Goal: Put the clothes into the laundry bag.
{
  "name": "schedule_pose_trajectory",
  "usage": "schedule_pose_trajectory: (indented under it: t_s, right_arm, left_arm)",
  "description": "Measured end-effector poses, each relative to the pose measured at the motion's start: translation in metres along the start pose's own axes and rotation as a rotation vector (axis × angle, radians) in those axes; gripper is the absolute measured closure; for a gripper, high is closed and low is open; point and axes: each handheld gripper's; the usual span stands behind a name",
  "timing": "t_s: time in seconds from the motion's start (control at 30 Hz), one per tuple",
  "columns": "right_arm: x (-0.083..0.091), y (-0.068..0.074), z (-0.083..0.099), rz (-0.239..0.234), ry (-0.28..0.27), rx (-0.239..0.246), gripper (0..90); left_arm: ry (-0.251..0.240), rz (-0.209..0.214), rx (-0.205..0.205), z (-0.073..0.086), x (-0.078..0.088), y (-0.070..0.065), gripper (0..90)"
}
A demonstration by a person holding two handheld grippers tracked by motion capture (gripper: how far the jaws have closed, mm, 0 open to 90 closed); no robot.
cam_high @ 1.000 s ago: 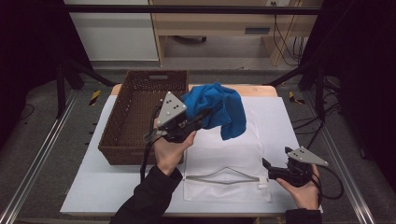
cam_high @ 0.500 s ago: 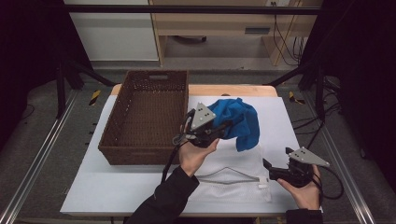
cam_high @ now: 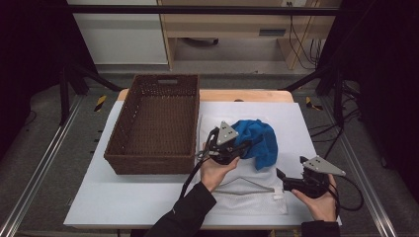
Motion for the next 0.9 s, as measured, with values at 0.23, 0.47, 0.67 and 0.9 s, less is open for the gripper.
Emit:
schedule_pose_trajectory:
  t_s: [0.23, 0.47, 0.67, 0.9]
  right_arm:
    - [-0.002, -0.001, 0.001, 0.003, 0.003, 0.001, 6.3]
    - [-0.003, 0.000, 0.002, 0.003, 0.009, 0.000, 6.3]
    - [-0.005, 0.001, 0.002, 0.002, 0.010, 0.001, 6.5]
    - [-0.006, 0.002, 0.001, 0.002, 0.012, 0.003, 6.6]
  left_arm:
    - [0.076, -0.010, 0.020, 0.018, -0.020, 0.005, 69.6]
    - [0.143, -0.026, 0.022, 0.036, -0.034, 0.007, 67.6]
    - [0.210, -0.033, 0.013, 0.048, -0.045, 0.007, 62.0]
    - [0.239, -0.002, 0.027, 0.054, -0.040, 0.010, 39.6]
Point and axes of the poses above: each handheld gripper's, and its own axes: x roughly backward along the jaws, z roughly out of its underside, y roughly to its left, and after that the axes turned 6 degrees about y, right-handed
